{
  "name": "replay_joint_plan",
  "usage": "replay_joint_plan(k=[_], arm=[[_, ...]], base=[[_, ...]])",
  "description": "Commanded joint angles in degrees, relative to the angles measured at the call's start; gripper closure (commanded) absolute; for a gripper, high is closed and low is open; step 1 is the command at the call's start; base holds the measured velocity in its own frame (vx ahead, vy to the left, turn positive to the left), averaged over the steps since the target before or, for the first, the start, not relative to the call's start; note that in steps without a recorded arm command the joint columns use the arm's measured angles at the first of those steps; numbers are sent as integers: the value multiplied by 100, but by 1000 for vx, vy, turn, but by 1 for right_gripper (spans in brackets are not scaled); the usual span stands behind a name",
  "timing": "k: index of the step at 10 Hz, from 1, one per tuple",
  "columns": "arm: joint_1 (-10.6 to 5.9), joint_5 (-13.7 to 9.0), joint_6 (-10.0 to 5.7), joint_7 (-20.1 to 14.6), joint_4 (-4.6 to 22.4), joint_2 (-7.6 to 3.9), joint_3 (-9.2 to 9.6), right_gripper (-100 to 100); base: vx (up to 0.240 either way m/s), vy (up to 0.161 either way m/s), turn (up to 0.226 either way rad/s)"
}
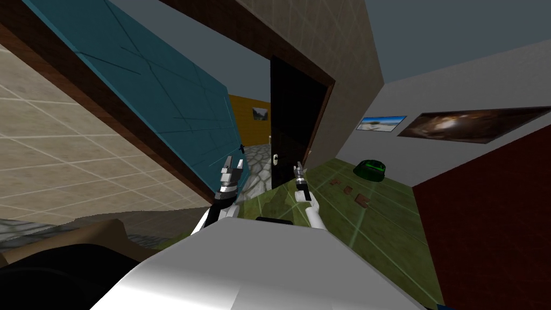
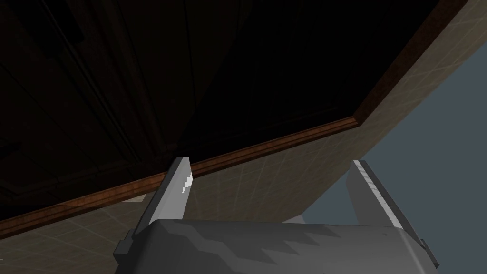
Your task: Push the door open
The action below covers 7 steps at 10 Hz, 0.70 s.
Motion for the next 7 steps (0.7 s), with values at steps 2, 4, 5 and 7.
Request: replay_joint_plan(k=[2, 4, 5, 7], arm=[[-193, 2, -17, 1, 380, 5, 25, -100], [-348, 4, -5, 2, 649, 12, 49, -100], [-500, 6, 7, 2, 864, 22, 72, -100], [-652, 8, 19, 3, 1175, 33, 95, -100]], base=[[31, -59, 68], [32, -53, 74], [34, -60, 102], [50, -65, 100]])
